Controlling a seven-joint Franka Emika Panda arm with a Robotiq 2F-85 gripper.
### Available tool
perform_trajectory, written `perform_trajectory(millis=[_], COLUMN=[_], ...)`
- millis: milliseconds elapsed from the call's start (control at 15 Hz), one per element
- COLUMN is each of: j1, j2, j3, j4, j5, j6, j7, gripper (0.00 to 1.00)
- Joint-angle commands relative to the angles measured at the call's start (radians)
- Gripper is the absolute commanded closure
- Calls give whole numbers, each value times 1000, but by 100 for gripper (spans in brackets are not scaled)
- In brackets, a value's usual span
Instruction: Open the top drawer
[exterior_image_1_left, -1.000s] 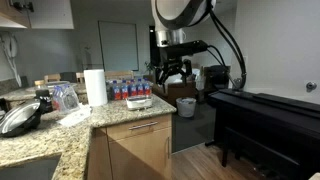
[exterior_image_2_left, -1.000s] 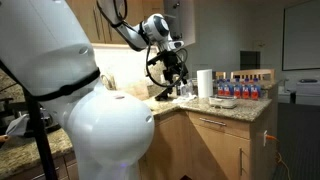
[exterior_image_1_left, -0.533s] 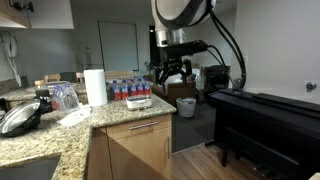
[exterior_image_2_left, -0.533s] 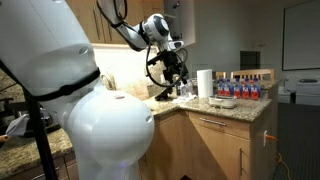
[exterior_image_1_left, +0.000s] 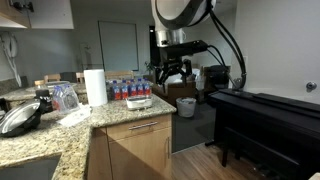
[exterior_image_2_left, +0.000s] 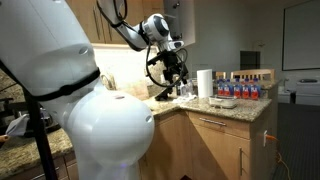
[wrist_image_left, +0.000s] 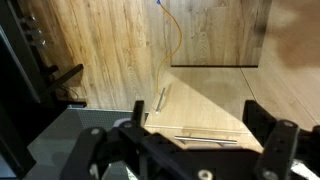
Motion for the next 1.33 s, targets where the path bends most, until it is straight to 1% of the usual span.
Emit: perform_trajectory(millis=[0,467,667,933,1267], j1=[35,35,51,58,54], j2=[6,6,-8,31,139], j3=[-31,-31,-28,-37,-65], j4=[2,2,4,-1,16], j5=[-14,-14,-28,-38,-64], j6=[-4,-4,2,60,132], j7=[11,11,23,8,-20], gripper=[0,0,0,0,0])
